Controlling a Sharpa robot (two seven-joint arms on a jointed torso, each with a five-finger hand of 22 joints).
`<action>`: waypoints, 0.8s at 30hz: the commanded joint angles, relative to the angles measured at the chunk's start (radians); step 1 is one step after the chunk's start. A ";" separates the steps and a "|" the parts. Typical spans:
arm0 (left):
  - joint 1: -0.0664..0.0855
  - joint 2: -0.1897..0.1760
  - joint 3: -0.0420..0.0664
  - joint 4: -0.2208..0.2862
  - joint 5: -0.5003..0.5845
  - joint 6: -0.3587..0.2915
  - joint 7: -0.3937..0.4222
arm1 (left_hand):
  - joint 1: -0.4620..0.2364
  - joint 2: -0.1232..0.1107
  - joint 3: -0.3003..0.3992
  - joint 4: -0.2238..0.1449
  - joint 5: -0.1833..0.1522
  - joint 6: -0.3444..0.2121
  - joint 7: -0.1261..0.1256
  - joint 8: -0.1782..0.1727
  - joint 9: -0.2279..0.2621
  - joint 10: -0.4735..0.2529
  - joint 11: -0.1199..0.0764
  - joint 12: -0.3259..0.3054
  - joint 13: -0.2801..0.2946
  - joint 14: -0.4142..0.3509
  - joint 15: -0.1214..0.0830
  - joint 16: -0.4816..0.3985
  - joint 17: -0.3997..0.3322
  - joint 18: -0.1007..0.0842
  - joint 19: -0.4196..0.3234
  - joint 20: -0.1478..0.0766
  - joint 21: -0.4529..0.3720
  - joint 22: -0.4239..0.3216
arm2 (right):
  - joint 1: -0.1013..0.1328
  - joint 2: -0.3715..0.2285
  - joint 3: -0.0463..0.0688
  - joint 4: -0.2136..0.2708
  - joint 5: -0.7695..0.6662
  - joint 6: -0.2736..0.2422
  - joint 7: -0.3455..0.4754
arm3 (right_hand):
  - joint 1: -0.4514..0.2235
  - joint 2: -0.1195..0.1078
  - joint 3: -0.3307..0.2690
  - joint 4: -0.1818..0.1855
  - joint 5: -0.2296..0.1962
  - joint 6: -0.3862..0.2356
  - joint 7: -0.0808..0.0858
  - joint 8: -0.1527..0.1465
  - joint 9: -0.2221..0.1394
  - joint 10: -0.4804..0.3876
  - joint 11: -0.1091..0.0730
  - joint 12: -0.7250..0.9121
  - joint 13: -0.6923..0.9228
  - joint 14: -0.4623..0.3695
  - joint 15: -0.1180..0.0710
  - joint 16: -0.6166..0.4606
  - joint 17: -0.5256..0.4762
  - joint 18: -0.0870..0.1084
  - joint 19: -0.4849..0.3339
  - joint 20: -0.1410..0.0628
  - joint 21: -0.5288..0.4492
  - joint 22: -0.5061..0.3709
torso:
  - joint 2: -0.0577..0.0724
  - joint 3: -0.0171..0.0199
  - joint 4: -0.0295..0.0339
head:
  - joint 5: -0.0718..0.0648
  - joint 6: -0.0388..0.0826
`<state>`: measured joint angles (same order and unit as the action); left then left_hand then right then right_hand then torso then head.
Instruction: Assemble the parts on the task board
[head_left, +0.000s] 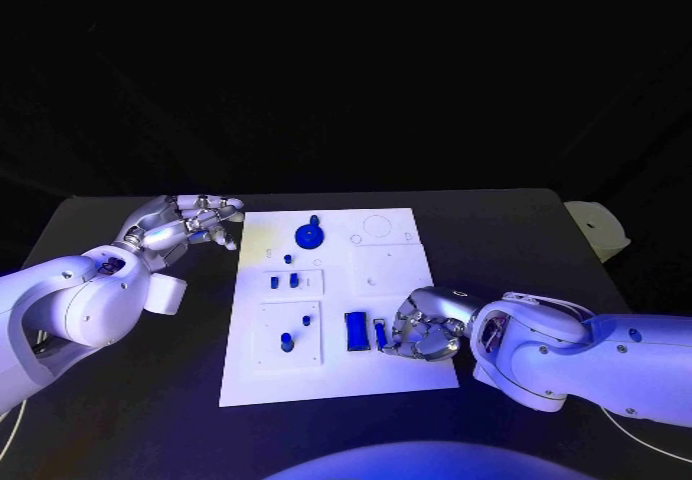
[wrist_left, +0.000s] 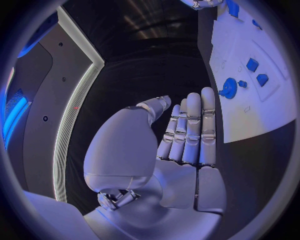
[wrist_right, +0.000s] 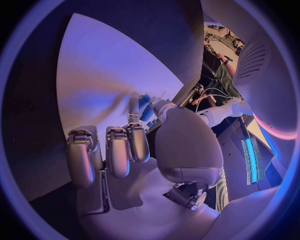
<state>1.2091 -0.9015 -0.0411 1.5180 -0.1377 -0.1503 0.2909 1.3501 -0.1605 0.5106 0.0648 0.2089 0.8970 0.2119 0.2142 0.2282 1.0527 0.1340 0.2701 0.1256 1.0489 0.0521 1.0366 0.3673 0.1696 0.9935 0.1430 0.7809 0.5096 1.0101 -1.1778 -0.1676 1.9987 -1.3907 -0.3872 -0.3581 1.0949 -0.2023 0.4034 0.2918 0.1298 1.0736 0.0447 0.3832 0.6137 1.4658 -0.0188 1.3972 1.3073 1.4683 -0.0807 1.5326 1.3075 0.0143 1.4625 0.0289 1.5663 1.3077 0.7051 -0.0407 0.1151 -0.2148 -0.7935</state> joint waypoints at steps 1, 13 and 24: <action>0.000 0.001 0.001 0.002 -0.003 0.013 0.007 | 0.003 0.009 -0.001 0.006 0.004 -0.005 0.000 -0.003 -0.002 -0.006 0.002 0.004 -0.001 -0.002 0.005 0.000 -0.001 0.014 0.006 0.003 -0.005 -0.001 | -0.002 0.010 0.000 -0.008 -0.009 -0.001 -0.012 | -0.001 0.018 -0.009 -0.001 -0.003 0.004 0.003 0.007 -0.002 0.051 -0.006 0.008 0.193 0.088 -0.005 0.007 0.194 -0.014 0.108 -0.006 0.004 0.263 | 0.000 0.0002 -0.0005 | 0.002 0.001; 0.000 0.000 0.001 0.003 -0.003 0.014 0.006 | 0.003 0.009 -0.001 0.006 0.004 -0.005 0.000 -0.003 -0.002 -0.006 0.002 0.004 -0.001 -0.002 0.005 0.000 -0.001 0.014 0.006 0.003 -0.005 -0.001 | -0.003 0.041 0.000 -0.033 -0.020 -0.023 -0.034 | -0.008 0.031 -0.015 0.000 -0.003 0.006 0.002 0.008 -0.003 0.052 -0.006 0.011 0.194 0.089 -0.005 0.007 0.195 -0.014 0.108 -0.006 0.004 0.263 | -0.001 0.0002 -0.0008 | 0.003 0.001; 0.000 0.000 0.001 0.003 -0.003 0.014 0.005 | 0.003 0.009 -0.001 0.006 0.004 -0.005 0.000 -0.003 -0.002 -0.006 0.002 0.004 -0.001 -0.002 0.005 0.000 -0.001 0.014 0.006 0.003 -0.005 -0.001 | -0.003 0.049 0.000 -0.046 -0.024 -0.002 -0.041 | 0.021 0.024 -0.026 -0.012 -0.010 0.003 0.000 0.008 -0.005 0.052 -0.008 0.009 0.194 0.088 -0.007 0.007 0.194 -0.014 0.108 -0.007 0.004 0.263 | -0.001 0.0006 -0.0011 | 0.002 0.000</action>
<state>1.2091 -0.9026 -0.0411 1.5188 -0.1385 -0.1502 0.2905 1.3501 -0.1605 0.5106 0.0648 0.2089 0.8971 0.2118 0.2142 0.2283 1.0527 0.1340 0.2701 0.1256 1.0489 0.0521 1.0366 0.3674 0.1696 0.9935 0.1430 0.7809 0.5097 1.0082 -1.1302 -0.1675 1.9533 -1.3991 -0.4033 -0.3897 1.1052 -0.1799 0.3833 0.2827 0.1236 1.0736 0.0447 0.3868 0.6095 1.4658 -0.0188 1.4019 1.3081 1.4683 -0.0806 1.5364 1.3073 0.0143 1.4649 0.0267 1.5663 1.3074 0.7044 -0.0402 0.1141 -0.2122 -0.7922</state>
